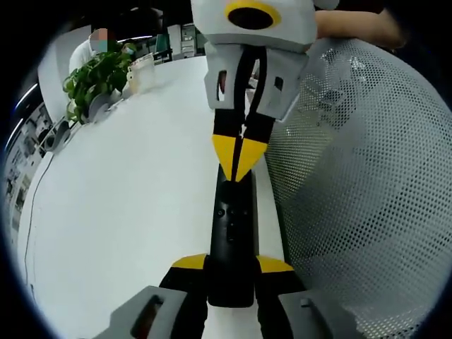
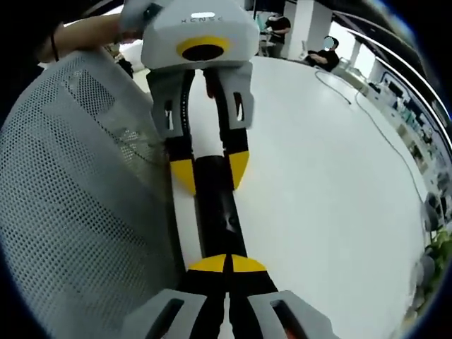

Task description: Press the specified remote control buttons in sequence, fully releasing each button before pressing the next.

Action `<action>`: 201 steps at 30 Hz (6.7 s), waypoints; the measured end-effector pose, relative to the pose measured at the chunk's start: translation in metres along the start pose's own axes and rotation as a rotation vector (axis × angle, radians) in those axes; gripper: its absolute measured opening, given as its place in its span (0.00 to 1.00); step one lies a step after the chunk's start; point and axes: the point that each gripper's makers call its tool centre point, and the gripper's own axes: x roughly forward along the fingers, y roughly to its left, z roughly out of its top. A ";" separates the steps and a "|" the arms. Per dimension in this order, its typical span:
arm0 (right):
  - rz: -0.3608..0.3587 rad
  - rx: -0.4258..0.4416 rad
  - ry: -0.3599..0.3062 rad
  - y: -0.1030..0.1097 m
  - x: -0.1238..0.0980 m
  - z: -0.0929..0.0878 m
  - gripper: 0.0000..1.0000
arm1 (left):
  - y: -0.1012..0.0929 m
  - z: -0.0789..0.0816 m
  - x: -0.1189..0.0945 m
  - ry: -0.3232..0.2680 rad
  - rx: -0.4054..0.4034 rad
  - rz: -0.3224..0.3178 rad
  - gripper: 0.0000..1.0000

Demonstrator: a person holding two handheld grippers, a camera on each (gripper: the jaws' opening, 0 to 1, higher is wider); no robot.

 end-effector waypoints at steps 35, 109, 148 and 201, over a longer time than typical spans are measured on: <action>0.023 -0.010 0.020 0.001 0.008 0.010 0.00 | 0.000 0.000 0.001 0.003 0.010 0.000 0.25; 0.065 -0.078 -0.070 0.004 0.008 0.015 0.03 | -0.001 0.000 0.000 -0.007 0.011 -0.005 0.25; 0.029 -0.149 0.029 0.004 0.007 0.008 0.05 | 0.000 0.000 0.000 0.001 0.023 -0.007 0.25; 0.009 -0.081 0.051 0.003 0.003 0.002 0.03 | 0.000 0.000 0.001 0.007 0.025 -0.009 0.25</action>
